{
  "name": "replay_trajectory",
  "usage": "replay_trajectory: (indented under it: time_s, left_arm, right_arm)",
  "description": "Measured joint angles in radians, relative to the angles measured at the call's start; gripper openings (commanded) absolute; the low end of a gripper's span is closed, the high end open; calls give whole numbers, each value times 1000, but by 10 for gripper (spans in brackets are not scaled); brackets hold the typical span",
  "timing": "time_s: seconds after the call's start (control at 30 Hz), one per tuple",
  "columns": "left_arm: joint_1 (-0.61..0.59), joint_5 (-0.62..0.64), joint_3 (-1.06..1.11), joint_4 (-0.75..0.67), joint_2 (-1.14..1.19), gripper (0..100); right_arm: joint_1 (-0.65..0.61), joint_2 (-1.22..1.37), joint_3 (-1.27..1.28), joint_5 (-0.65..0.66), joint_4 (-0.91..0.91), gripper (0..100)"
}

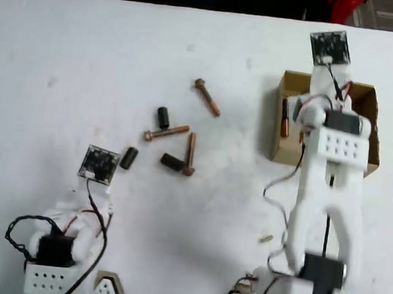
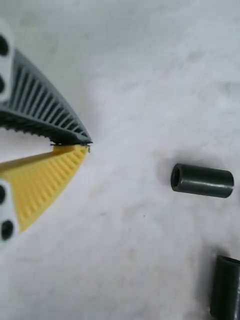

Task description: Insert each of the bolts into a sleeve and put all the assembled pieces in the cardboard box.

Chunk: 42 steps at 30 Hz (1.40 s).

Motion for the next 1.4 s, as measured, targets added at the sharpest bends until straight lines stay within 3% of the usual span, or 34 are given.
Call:
replay_trajectory:
  time_s: [0.73, 0.87, 1.03, 1.4]
  left_arm:
    - [0, 0, 2, 0, 0, 24]
    - [0, 0, 2, 0, 0, 24]
    - [0, 0, 2, 0, 0, 24]
    - [0, 0, 2, 0, 0, 24]
  right_arm:
    - [60, 838, -675, -2, -2, 18]
    - [57, 908, -755, -2, 14, 34]
    - [29, 922, -829, -2, 103, 137]
    - [6, 922, -1082, -2, 325, 113]
